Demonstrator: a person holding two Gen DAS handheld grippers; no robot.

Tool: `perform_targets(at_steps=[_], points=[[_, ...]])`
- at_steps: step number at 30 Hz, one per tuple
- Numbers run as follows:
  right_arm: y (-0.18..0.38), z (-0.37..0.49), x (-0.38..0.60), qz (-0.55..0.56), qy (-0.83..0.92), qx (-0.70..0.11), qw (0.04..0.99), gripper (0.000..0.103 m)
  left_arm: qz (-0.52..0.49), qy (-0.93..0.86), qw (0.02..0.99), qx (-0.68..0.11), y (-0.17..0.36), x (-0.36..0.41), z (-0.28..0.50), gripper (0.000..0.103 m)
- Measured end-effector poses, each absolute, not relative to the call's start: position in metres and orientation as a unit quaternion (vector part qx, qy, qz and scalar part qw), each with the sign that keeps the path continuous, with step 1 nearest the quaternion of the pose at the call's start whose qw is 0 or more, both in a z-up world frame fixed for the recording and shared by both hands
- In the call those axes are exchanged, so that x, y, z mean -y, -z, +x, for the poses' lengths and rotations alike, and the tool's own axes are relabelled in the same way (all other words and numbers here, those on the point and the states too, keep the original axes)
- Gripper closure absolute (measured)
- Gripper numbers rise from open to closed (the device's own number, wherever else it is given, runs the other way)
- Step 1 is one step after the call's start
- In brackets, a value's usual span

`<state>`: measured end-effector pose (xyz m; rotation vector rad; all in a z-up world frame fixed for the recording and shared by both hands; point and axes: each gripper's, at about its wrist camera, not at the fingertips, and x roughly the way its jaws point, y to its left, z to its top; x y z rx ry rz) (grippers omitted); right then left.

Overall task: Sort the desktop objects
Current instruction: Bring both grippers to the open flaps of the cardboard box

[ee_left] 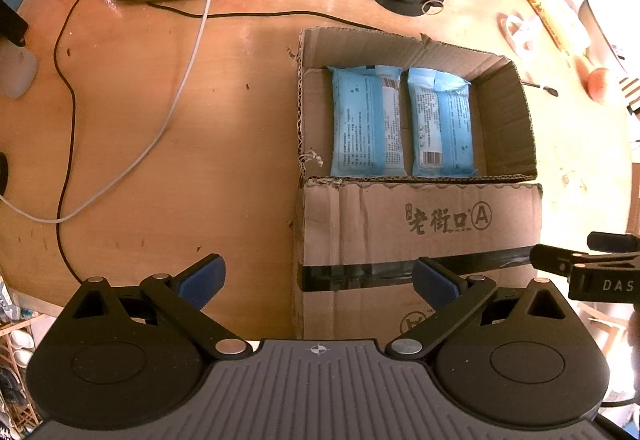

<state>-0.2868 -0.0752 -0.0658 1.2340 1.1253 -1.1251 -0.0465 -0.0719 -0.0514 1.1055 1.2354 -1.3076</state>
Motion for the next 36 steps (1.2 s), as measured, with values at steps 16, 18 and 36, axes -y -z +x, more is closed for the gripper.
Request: perform_targets(at_steps=[16,18,36], points=[[0.072,-0.292,0.076,0.527,0.467,-0.464,0.538,0.000,0.454,0.542,0.487,-0.513,0.056,0.069,-0.044,0.000],[0.074,-0.294,0.076,0.532,0.464,-0.459,0.540,0.000,0.451,0.543,0.485,-0.516,0.059,0.068,-0.042,0.000],[0.102,-0.318,0.074,0.599,0.411,-0.389,0.567,0.000,0.380,0.592,0.422,-0.573,0.091,0.061,-0.013,0.000]])
